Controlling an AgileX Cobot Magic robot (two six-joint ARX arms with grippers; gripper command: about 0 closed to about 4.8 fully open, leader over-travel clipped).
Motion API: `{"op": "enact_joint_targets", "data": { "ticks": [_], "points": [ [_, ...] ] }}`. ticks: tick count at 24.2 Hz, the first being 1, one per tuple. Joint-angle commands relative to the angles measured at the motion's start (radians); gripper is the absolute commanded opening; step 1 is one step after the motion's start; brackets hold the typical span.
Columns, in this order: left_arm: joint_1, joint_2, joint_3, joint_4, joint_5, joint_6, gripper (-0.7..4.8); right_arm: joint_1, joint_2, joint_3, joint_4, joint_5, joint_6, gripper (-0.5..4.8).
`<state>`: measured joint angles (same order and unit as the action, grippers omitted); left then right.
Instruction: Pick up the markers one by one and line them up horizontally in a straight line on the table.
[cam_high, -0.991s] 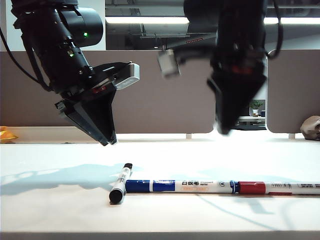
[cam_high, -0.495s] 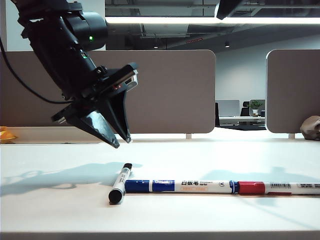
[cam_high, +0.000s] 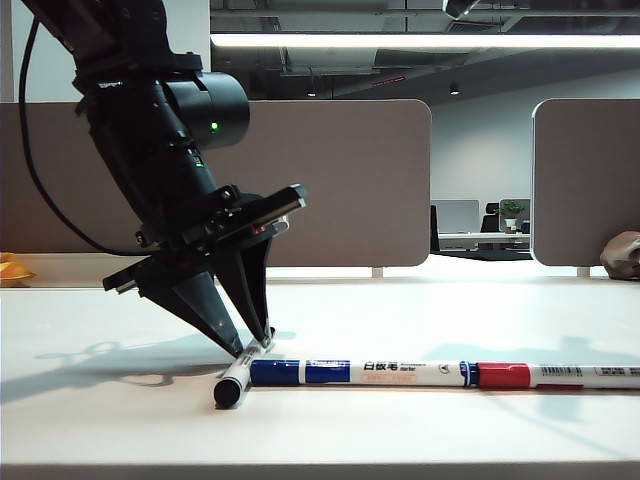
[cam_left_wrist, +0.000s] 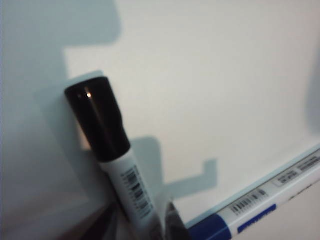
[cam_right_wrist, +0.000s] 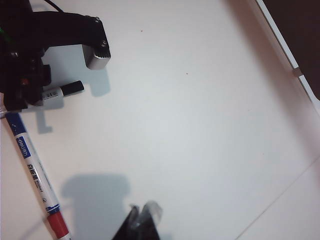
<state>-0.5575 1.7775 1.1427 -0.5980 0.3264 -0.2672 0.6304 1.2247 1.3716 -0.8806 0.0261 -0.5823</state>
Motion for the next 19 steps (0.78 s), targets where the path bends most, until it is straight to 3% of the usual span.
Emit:
{"op": "enact_joint_targets", "data": {
  "ticks": [1,12,19],
  "points": [
    [-0.005,0.0,0.0,0.001,-0.058,-0.033,1.25,0.001,-0.004,0.003,0.01,-0.006,0.007,-0.06],
    [-0.004,0.037,0.0,-0.023,-0.125,-0.03,1.2,0.001,-0.004,0.003,0.011,-0.029,0.014,-0.05],
    [-0.004,0.084,0.001,-0.106,-0.187,0.048,1.03,0.001,-0.004,0.003,0.015,-0.029,0.014,-0.05]
  ]
}}
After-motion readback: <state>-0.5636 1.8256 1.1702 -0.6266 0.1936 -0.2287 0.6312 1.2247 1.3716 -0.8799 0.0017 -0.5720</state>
